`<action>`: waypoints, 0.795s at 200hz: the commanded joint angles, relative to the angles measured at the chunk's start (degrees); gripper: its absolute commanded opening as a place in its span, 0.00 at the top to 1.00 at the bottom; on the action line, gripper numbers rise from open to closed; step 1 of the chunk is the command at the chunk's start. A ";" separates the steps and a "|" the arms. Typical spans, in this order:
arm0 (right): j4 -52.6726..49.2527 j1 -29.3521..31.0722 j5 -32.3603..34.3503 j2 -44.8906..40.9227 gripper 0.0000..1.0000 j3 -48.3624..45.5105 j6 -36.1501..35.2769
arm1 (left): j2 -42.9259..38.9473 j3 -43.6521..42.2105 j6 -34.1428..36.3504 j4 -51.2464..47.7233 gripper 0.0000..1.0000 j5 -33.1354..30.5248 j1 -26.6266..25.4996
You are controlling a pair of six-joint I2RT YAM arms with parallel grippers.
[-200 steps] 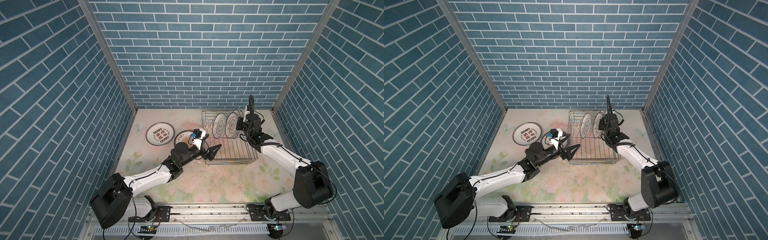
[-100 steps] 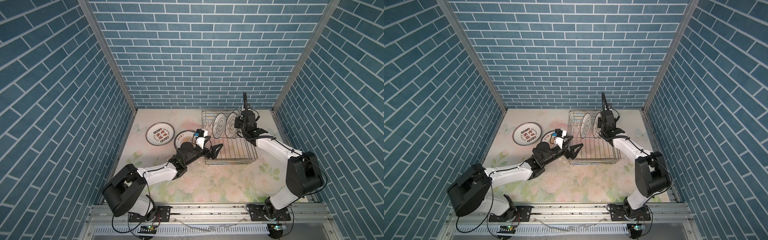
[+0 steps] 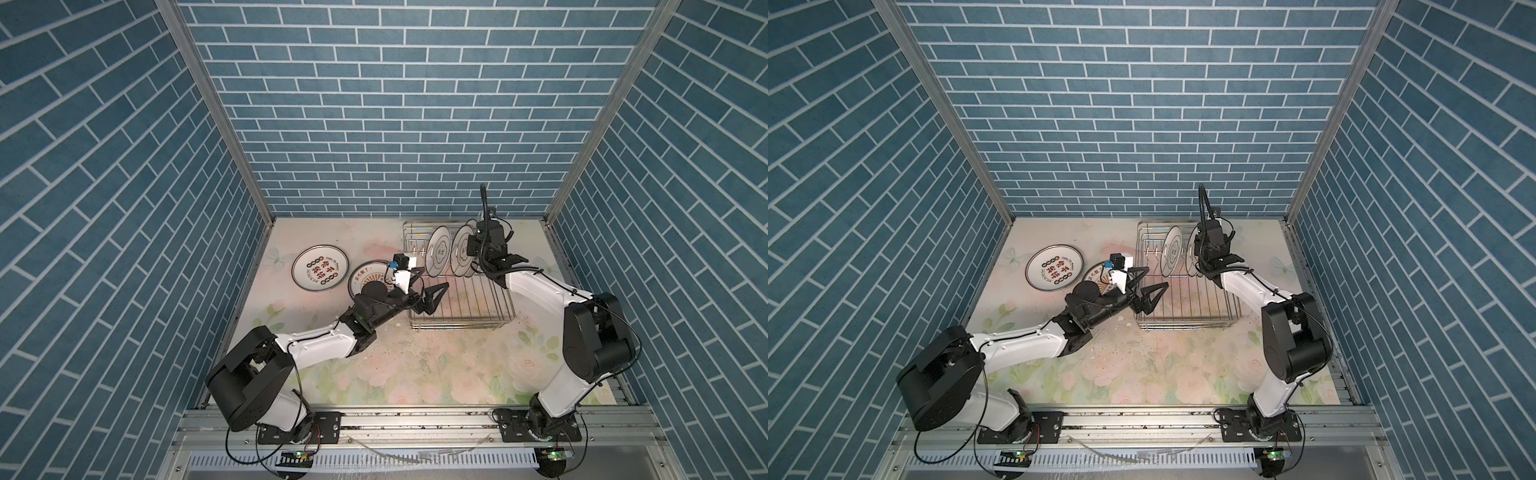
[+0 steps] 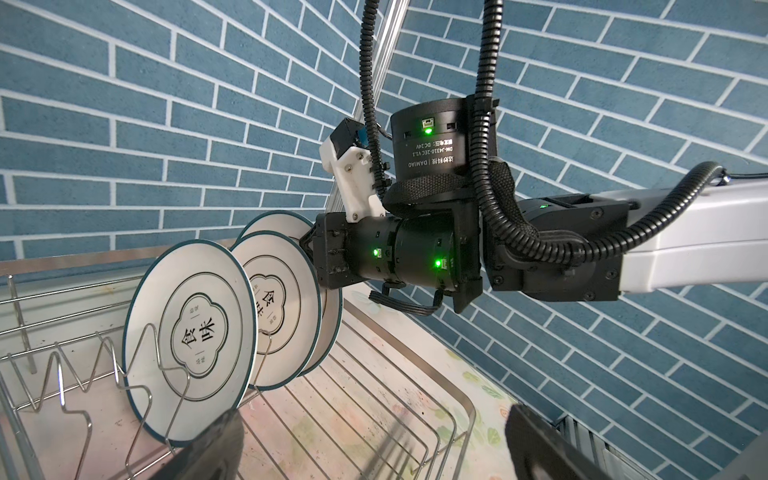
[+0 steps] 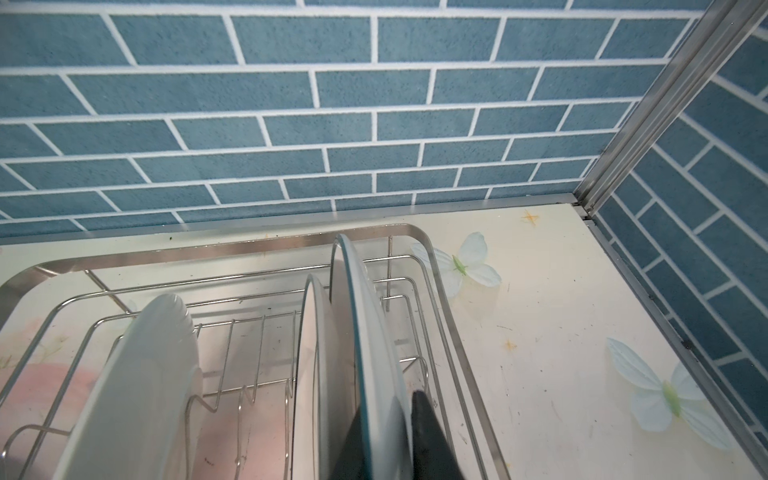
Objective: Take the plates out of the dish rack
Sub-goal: 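Lower the right gripper onto the rim of the nearest cloud-emblem plate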
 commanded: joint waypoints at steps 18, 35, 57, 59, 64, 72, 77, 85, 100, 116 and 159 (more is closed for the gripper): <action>2.85 0.01 2.07 0.53 0.86 1.52 -1.04 | 0.45 0.53 -0.82 2.62 0.00 -0.71 -0.43; 3.57 0.02 2.23 0.35 0.88 1.23 -1.26 | 0.15 0.27 -0.77 2.40 0.00 -1.08 -0.39; 3.53 0.04 2.23 0.26 0.91 1.62 -1.87 | -0.12 -0.31 -0.85 2.71 0.00 -1.84 -0.43; 3.45 0.01 2.23 0.31 0.91 1.67 -1.87 | -0.23 -0.34 -0.86 2.75 0.00 -1.98 -0.43; 3.44 0.05 2.23 0.34 0.91 1.73 -1.95 | -0.31 -0.56 -0.85 2.91 0.00 -2.08 -0.43; 3.51 0.06 2.21 0.26 0.91 1.74 -2.01 | -0.31 -0.81 -0.89 3.35 0.00 -2.10 -0.43; 3.50 0.07 2.17 0.26 0.91 1.70 -1.99 | -0.42 -0.87 -0.89 3.40 0.00 -2.15 -0.43; 3.77 0.11 2.23 0.24 0.91 1.72 -2.05 | -0.43 -0.95 -0.99 3.33 0.00 -2.35 -0.39; 4.36 0.40 2.75 0.12 0.92 1.91 -2.59 | -0.47 -0.98 -0.95 3.39 0.00 -3.02 -0.43; 4.50 1.29 4.64 0.30 0.93 2.62 -3.99 | -0.34 -1.20 -1.03 3.32 0.00 -4.04 -0.35; 4.81 3.08 9.84 0.96 0.93 4.49 -7.48 | -0.98 -2.17 -0.93 3.10 0.00 -6.08 -0.34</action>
